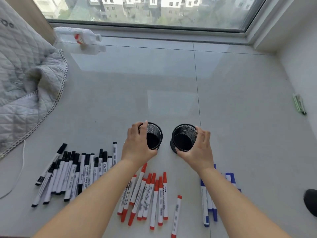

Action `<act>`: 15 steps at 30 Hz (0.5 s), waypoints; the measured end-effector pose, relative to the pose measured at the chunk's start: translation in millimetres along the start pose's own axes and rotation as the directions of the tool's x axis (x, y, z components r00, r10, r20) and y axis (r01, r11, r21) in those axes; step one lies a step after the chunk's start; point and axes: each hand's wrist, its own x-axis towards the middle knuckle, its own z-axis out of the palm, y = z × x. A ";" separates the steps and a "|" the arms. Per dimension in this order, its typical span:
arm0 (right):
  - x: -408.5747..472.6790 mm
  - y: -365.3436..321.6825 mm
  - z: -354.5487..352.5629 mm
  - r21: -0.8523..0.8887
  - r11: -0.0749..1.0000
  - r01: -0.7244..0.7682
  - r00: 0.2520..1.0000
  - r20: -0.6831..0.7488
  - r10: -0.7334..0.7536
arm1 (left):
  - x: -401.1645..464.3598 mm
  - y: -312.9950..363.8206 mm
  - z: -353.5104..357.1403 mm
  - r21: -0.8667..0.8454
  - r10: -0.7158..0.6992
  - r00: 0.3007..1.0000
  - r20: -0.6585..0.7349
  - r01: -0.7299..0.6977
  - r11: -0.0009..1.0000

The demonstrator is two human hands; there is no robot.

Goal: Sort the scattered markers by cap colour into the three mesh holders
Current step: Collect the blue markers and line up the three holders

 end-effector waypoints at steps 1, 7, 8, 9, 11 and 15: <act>-1.1 -0.8 -2.4 -0.033 0.999 -0.005 0.999 0.033 0.007 | -1.6 4.5 -1.5 0.028 -0.009 1.000 0.007 0.009 1.000; -20.7 21.9 -57.6 -0.202 0.973 -0.111 0.981 0.137 0.140 | -31.4 55.4 -12.1 0.042 0.216 0.963 -0.163 -0.212 0.976; -27.3 34.1 -74.2 -0.214 0.968 -0.131 0.981 0.113 0.158 | -38.7 68.3 -10.7 0.019 0.288 0.936 -0.203 -0.291 0.957; -34.5 48.5 -91.7 -0.215 0.963 -0.164 0.980 0.073 0.184 | -46.2 81.9 -7.7 0.001 0.347 0.913 -0.214 -0.355 0.935; -49.6 81.9 -124.4 -0.196 0.943 -0.270 0.963 -0.026 0.270 | -59.0 107.5 3.3 -0.037 0.413 0.898 -0.152 -0.423 0.906; -81.5 146.4 -173.5 -0.257 0.844 -0.471 0.882 -0.155 0.445 | -74.9 149.0 38.9 -0.079 0.352 0.930 0.104 -0.345 0.935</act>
